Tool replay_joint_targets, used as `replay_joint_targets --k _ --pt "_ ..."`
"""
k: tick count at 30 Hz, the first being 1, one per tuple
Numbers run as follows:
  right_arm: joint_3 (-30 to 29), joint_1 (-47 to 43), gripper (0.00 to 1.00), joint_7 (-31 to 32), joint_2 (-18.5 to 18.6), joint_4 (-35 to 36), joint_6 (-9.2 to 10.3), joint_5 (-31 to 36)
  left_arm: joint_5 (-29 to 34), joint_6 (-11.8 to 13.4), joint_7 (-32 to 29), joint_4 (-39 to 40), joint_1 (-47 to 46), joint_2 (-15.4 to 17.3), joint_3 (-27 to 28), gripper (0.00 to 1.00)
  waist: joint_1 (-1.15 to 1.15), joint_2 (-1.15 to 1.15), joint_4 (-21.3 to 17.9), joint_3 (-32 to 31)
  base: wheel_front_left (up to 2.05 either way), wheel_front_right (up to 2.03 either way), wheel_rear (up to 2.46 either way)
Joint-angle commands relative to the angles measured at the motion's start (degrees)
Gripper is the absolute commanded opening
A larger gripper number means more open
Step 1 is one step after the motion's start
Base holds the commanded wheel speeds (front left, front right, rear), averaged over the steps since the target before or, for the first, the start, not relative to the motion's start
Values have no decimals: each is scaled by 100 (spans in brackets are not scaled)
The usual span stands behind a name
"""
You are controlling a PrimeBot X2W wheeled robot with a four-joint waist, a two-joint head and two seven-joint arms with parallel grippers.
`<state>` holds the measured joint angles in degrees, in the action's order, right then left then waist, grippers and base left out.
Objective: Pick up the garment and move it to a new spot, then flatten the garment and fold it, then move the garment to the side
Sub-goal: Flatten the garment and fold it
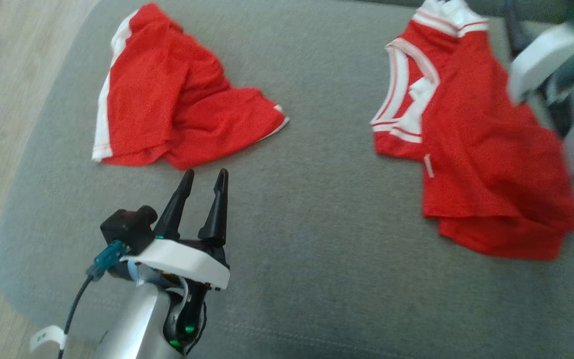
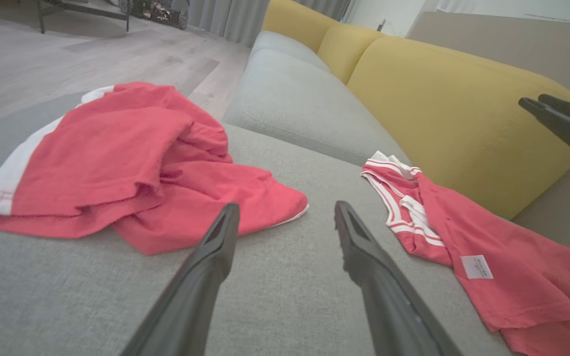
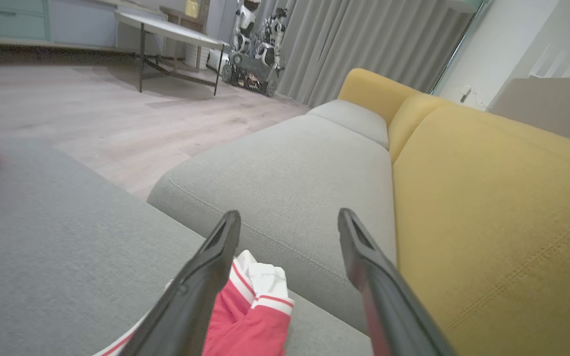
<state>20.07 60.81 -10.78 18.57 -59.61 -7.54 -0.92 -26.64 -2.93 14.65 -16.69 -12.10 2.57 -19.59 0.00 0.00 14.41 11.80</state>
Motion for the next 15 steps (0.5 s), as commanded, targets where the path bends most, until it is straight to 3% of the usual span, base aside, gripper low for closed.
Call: replay_joint_targets --k 1,8,15 --pt "-80 -188 100 -160 -199 263 5 -17 57 36 35 196 -74 31 221 100 0 0 -329 -338 0 0 0" --pt "-528 -1751 100 -389 -903 1217 5 -63 74 120 35 266 177 31 303 100 0 0 -844 -890 0 0 0" --pt "-785 -3818 100 -412 -1380 2595 5 224 44 223 35 290 487 31 257 100 0 0 -1106 -1247 0 0 0"
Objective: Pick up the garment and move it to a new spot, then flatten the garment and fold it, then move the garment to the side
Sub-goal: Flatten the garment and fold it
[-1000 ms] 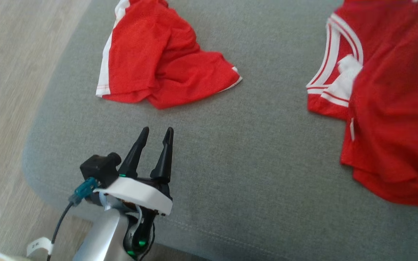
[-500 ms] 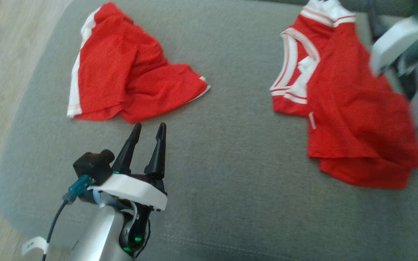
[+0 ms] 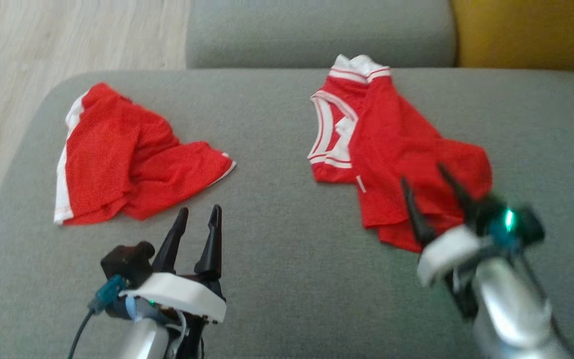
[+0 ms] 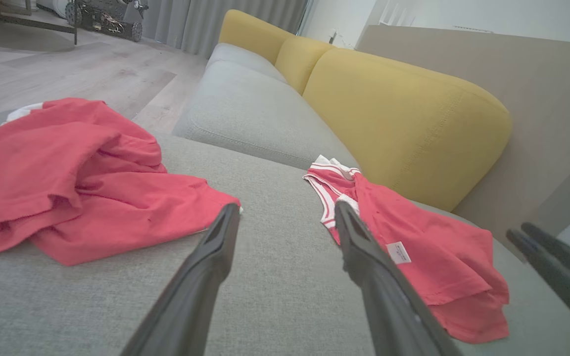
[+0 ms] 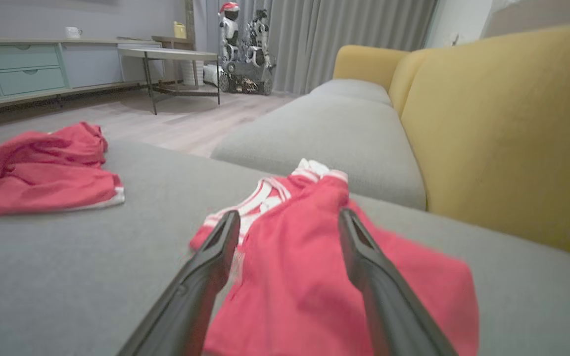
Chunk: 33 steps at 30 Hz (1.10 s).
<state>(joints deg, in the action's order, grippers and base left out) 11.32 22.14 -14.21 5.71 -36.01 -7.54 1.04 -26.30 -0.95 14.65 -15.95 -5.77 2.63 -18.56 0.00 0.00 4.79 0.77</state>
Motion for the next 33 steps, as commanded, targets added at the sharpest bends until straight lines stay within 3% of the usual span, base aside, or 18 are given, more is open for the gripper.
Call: replay_joint_targets --k 1,7,16,23,33 --pt "60 -219 100 -54 -137 395 5 61 3 27 35 216 -112 25 143 100 0 0 -155 -166 0 0 0" --pt "-102 -1212 100 159 -261 1113 5 306 6 26 35 202 -15 25 112 100 0 0 -155 -182 0 0 0" --pt "111 -1290 100 595 -281 1509 5 532 23 -15 35 139 -49 25 33 100 0 0 53 -18 0 0 0" --pt "379 -863 100 985 -282 1062 5 641 13 -66 35 118 -183 25 -21 100 0 0 318 284 0 0 0" --pt "108 -276 100 1219 -282 94 5 1006 6 -104 35 89 -349 25 -28 100 0 0 640 596 0 0 0"
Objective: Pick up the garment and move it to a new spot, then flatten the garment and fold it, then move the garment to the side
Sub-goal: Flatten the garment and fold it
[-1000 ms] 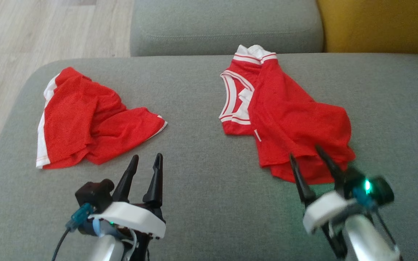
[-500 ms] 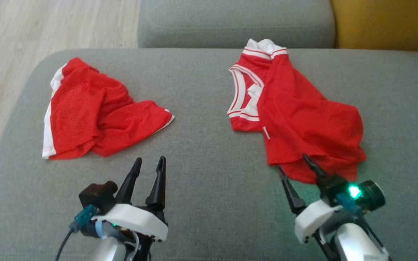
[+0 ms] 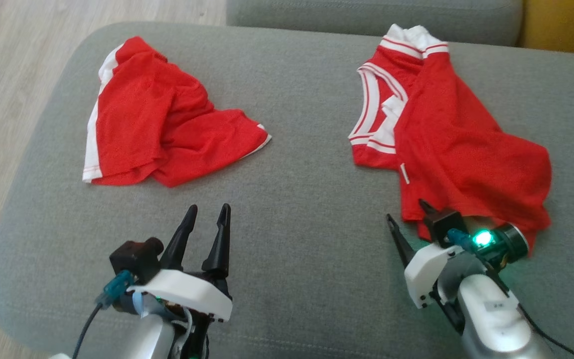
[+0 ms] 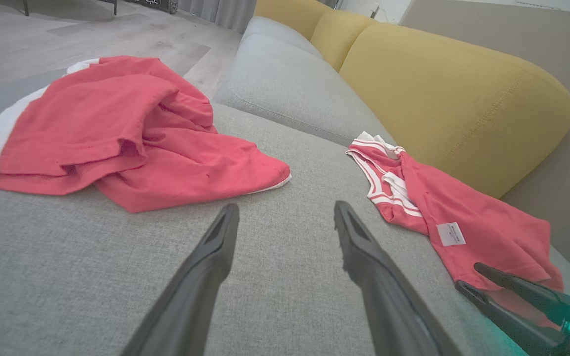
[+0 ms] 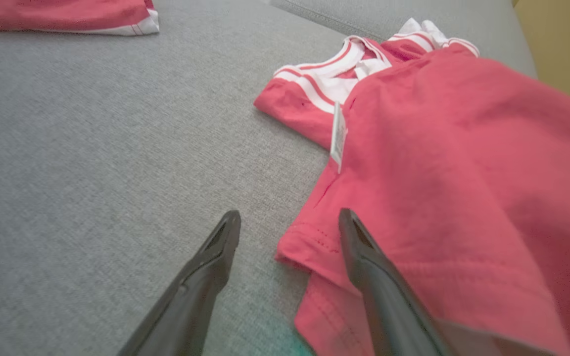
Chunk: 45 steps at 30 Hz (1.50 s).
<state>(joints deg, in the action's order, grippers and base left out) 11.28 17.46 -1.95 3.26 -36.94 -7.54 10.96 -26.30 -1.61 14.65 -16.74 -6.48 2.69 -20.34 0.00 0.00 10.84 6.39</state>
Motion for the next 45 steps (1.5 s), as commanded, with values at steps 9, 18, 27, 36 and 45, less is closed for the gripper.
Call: replay_joint_targets --k 9,18,27,36,45 --pt "17 464 7 90 -38 -439 5 -22 3 -54 35 183 -352 19 162 100 0 0 121 192 0 0 0" --pt "250 564 0 -254 -38 -352 5 -381 28 -54 35 118 -317 19 183 100 0 0 -58 20 0 0 0" --pt "-549 703 0 146 381 1268 5 -813 7 5 35 131 -115 19 121 100 0 0 -326 -330 0 0 0" --pt "-1489 1359 0 1335 2168 2023 5 -720 -14 -36 35 187 -210 19 35 100 0 0 -224 -115 0 0 0" --pt "-1686 2116 0 1580 3147 1368 5 -452 37 -117 35 145 -401 19 61 100 0 0 21 279 0 0 0"
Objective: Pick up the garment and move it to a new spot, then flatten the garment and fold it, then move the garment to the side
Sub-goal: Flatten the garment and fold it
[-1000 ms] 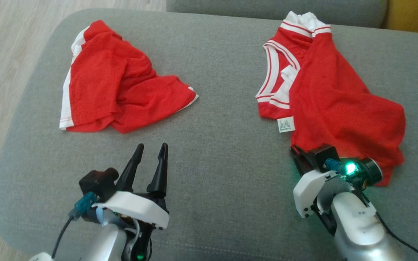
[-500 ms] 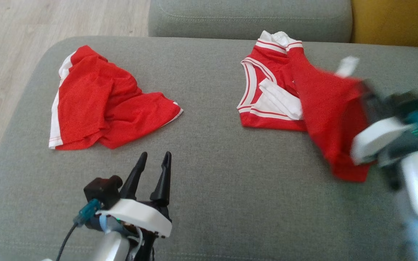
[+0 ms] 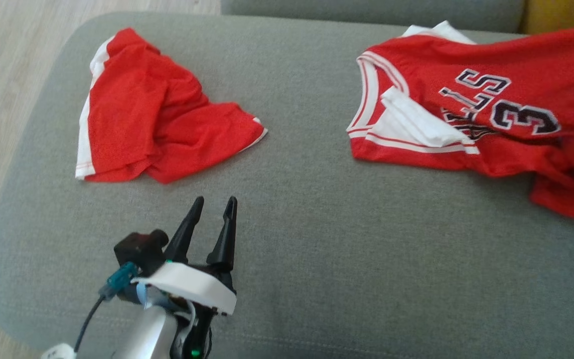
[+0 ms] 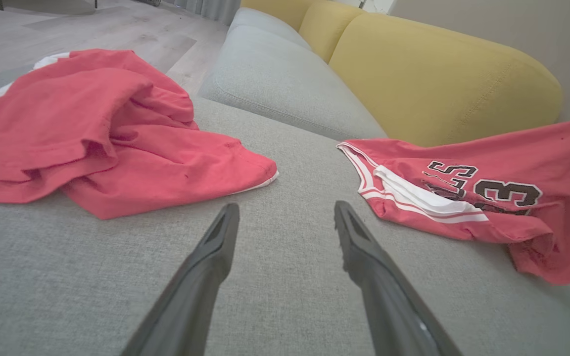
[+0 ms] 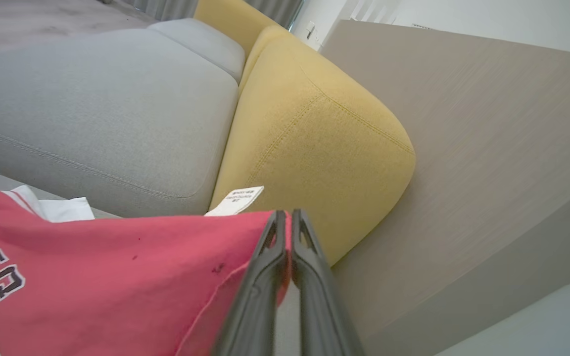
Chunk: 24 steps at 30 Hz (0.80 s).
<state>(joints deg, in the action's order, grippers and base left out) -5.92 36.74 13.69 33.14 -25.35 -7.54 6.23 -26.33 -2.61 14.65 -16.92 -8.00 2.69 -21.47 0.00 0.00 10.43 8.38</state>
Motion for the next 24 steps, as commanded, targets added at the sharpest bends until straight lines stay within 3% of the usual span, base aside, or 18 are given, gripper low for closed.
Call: replay_joint_targets --k 1,2,3,4,11,18,24 --pt "29 296 0 27 195 116 5 76 47 -29 35 160 -273 19 181 100 0 0 87 132 0 0 0" --pt "48 394 7 18 247 16 5 177 52 -44 35 154 -297 19 181 100 0 0 113 176 0 0 0" --pt "82 488 47 -14 284 -67 5 295 56 -58 35 151 -320 19 180 100 0 0 134 219 0 0 0" --pt "80 588 100 -27 285 -179 5 379 57 -71 35 149 -342 19 179 100 0 0 152 256 0 0 0" --pt "-173 1046 100 -333 20 -932 5 1007 38 -71 35 129 -444 19 195 100 0 0 128 317 0 0 0" --pt "-296 750 100 -1139 -727 -1209 5 1013 57 -18 35 110 -373 19 268 100 0 0 -180 5 0 0 0" --pt "-166 116 100 -1726 -1479 -957 5 697 75 39 35 130 -209 19 324 100 0 0 -558 -331 0 0 0"
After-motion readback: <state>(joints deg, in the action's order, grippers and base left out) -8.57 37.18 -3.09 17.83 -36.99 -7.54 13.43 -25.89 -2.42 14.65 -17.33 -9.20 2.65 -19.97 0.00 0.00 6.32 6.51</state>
